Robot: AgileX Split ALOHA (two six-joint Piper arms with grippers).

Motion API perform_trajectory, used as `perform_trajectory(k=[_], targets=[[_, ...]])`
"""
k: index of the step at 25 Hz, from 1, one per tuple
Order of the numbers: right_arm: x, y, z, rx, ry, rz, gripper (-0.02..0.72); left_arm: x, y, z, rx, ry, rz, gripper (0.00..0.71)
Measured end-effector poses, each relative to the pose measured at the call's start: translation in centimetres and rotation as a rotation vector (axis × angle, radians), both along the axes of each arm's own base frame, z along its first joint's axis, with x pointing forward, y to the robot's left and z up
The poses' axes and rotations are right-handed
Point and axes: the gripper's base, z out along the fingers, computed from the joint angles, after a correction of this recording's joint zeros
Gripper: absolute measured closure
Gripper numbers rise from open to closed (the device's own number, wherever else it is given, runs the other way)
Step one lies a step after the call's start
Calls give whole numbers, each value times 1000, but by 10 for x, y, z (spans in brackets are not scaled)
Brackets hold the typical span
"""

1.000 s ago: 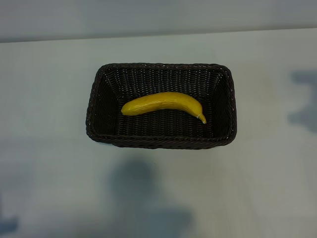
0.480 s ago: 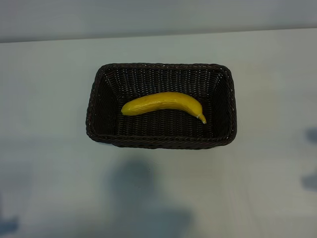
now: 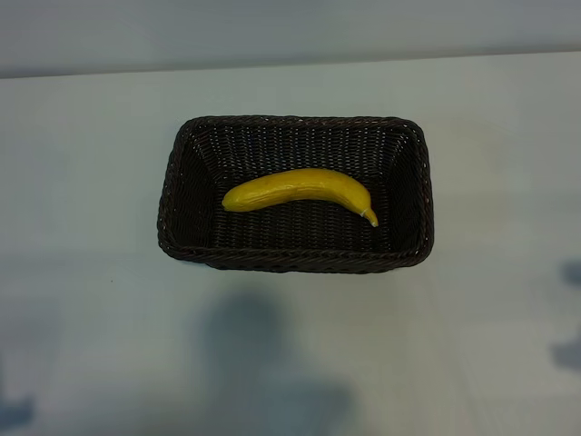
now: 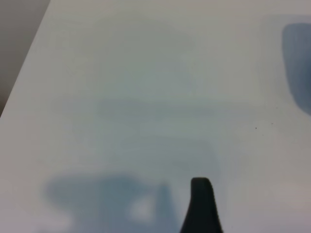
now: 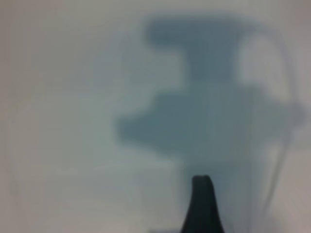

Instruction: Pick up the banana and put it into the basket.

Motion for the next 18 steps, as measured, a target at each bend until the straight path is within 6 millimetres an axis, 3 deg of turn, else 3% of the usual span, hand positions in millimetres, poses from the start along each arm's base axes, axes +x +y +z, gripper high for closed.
perform_trajectory(k=[13,18], targets=[[-1,0,1,7,-18,-7,156,0,0,0,-1,0,1,139],[-19,-2,6,6,-137,-57,156,0,0,0,-1,0,1,139]])
